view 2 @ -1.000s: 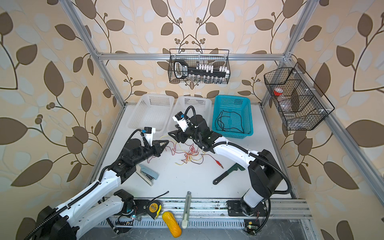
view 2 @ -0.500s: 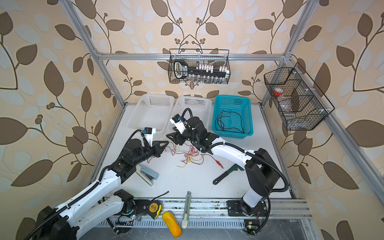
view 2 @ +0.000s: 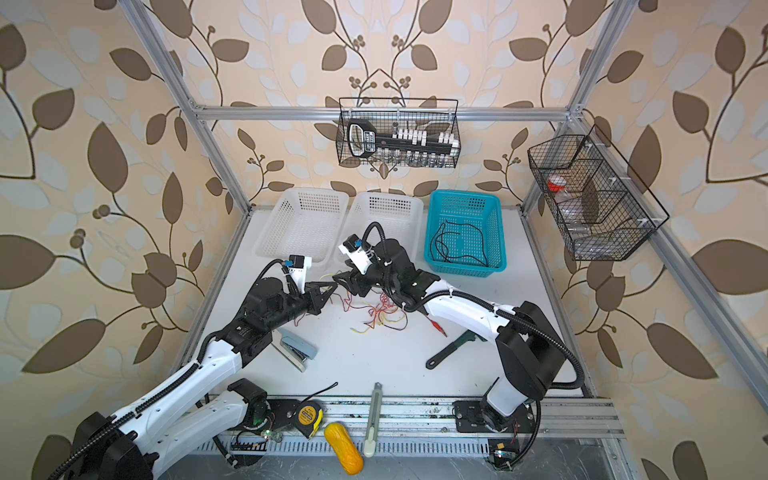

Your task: Untangle the cables

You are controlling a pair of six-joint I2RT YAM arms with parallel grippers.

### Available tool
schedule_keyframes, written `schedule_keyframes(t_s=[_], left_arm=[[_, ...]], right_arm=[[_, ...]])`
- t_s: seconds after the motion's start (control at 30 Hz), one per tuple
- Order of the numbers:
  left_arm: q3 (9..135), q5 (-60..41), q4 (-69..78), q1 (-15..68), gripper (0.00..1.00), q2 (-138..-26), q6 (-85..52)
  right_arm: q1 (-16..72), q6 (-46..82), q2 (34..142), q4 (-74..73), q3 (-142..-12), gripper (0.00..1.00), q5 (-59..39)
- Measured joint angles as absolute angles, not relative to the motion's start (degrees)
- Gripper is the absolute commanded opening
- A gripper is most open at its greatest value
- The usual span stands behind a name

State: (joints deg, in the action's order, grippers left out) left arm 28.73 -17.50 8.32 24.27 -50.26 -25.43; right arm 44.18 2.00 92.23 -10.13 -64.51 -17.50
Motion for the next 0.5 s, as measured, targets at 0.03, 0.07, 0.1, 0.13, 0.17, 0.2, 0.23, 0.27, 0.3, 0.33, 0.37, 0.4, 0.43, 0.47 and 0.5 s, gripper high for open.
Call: schedule_keyframes(t_s=[0.03,0.07,0.1,0.13,0.17,0.2,0.23,0.27,0.3,0.33,0.37,0.4,0.43,0.47,0.5], left_arm=[[28.7,-17.5,8.3,24.3,0.0,-50.3,-25.4],[28.7,-17.5,8.3,24.3,0.0,-50.3,-25.4],[28.8,-17.5,8.1,24.3,0.0,-50.3,-25.4],[28.8,-17.5,7.9,24.3,0.0,-50.3,-25.4],[28.8,-17.5,7.9,24.3,0.0,-50.3,-25.4],[28.8,-17.5,7.9,24.3,0.0,-50.3,-25.4],[28.8,-17.5,8.0,24.3,0.0,-50.3,-25.4],[28.9,-17.5,8.0,24.3,0.0,-50.3,-25.4],[28.9,-17.5,8.0,24.3,0.0,-50.3,-25.4],[28.9,-17.5,8.0,24.3,0.0,-50.3,-25.4],[28.9,-17.5,8.0,24.3,0.0,-50.3,-25.4],[28.9,-17.5,8.0,24.3,0.0,-50.2,-25.4],[28.9,-17.5,8.0,24.3,0.0,-50.2,-25.4],[28.9,-17.5,8.0,24.3,0.0,-50.2,-25.4],[28.9,-17.4,8.0,24.3,0.0,-50.0,-25.4]], right_arm=[[44.3,1.9,92.6,-10.1,-64.5,0.58,-17.3],[44.4,1.9,93.1,-10.1,-64.6,0.56,-17.0],[44.5,1.8,93.6,-10.2,-64.7,0.54,-16.6],[44.5,1.8,94.0,-10.2,-64.9,0.52,-16.3],[44.6,1.8,94.4,-10.2,-65.1,0.5,-16.0],[44.6,1.9,95.0,-10.2,-65.5,0.47,-15.5],[44.6,1.8,95.3,-10.3,-65.8,0.44,-15.3],[44.7,1.8,95.7,-10.6,-66.0,0.4,-15.0],[44.7,1.8,95.9,-10.8,-66.0,0.35,-14.5],[44.7,1.7,95.9,-11.0,-66.0,0.31,-14.1],[44.8,1.7,96.0,-11.4,-66.0,0.26,-13.7],[44.8,1.7,96.0,-11.8,-66.0,0.2,-13.3],[44.8,1.6,96.0,-12.1,-66.0,0.16,-12.8],[44.9,1.7,96.0,-12.5,-66.0,0.12,-12.3],[44.9,1.5,96.0,-12.8,-66.0,0.07,-11.9]])
